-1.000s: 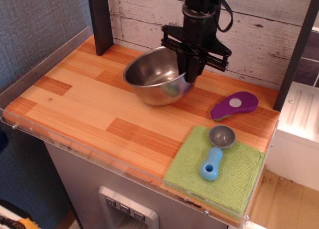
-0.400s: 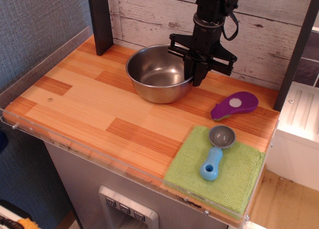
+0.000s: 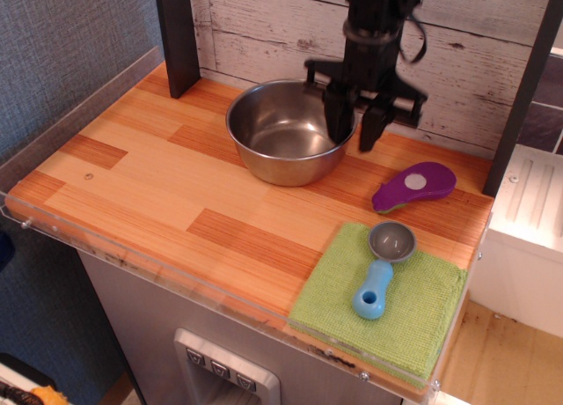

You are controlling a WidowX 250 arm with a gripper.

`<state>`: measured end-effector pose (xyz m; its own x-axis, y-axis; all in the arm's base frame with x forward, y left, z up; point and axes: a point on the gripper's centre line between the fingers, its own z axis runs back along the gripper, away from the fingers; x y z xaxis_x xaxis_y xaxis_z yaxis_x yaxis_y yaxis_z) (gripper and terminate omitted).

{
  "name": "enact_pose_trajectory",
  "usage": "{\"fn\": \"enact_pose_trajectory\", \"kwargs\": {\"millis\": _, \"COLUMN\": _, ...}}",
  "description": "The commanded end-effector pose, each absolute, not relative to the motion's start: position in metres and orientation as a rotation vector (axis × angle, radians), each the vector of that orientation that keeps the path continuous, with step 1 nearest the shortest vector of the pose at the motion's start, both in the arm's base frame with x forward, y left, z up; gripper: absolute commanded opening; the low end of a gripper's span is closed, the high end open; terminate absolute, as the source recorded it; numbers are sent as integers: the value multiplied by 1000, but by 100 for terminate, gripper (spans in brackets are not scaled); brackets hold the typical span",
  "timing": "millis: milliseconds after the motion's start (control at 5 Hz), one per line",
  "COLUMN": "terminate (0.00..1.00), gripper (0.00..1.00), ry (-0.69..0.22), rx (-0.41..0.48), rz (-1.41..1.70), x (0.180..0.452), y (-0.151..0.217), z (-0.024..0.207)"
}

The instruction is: PICK UP THE VEISEEL AND PUT ON THE TOWEL

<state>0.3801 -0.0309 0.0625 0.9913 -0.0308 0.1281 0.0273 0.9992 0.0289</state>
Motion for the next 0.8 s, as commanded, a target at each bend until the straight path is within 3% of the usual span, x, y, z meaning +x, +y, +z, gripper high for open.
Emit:
{"fn": "enact_pose_trajectory", "kwargs": {"millis": 0, "terminate": 0, "gripper": 100, "ry": -290, "rx": -61, "rz": 17, "x": 363, "y": -5, "z": 152}}
{"fn": "enact_pose_trajectory", "kwargs": {"millis": 200, "terminate": 0, "gripper": 100, "ry": -255, "rx": -67, "rz": 43, "x": 324, "y": 26, "z": 161}}
{"fn": "enact_pose_trajectory", "kwargs": {"millis": 400, "terminate": 0, "gripper": 100, "ry": -200, "rx": 29, "rz": 19, "x": 313, "y": 31, "z": 145}}
{"fn": "enact_pose_trajectory", "kwargs": {"millis": 600, "terminate": 0, "gripper": 100, "ry": -174, "rx": 63, "rz": 3, "x": 309, "y": 35, "z": 135}}
